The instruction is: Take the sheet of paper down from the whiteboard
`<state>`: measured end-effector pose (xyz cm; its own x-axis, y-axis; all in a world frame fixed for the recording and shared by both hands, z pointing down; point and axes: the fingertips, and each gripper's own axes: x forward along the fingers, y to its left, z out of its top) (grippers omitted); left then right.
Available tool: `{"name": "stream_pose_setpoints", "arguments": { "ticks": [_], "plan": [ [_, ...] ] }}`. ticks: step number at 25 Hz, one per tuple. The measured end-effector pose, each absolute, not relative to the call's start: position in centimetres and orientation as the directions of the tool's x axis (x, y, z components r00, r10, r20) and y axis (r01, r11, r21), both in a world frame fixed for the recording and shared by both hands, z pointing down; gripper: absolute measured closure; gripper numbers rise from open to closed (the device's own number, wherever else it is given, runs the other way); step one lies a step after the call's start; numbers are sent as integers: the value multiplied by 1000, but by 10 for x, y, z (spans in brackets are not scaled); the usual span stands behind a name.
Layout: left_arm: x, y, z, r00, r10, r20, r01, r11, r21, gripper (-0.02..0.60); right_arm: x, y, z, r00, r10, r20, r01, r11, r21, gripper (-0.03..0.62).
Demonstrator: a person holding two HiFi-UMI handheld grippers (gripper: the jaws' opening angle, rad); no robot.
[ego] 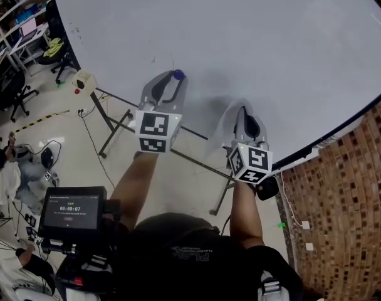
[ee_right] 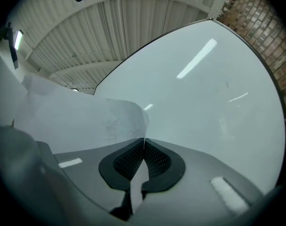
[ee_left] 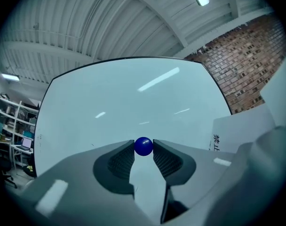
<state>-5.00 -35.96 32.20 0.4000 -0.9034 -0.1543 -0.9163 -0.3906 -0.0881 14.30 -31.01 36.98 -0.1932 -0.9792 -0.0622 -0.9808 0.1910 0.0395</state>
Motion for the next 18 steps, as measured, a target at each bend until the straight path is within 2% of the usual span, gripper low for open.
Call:
{"name": "stream_pose_setpoints", "arguments": {
  "ticks": [18],
  "plan": [
    [-41,-353,331,412,-900,-143,-911,-405,-78,457,134,-304,375,-188,-982,-35,-979,185,83,582]
  ]
}}
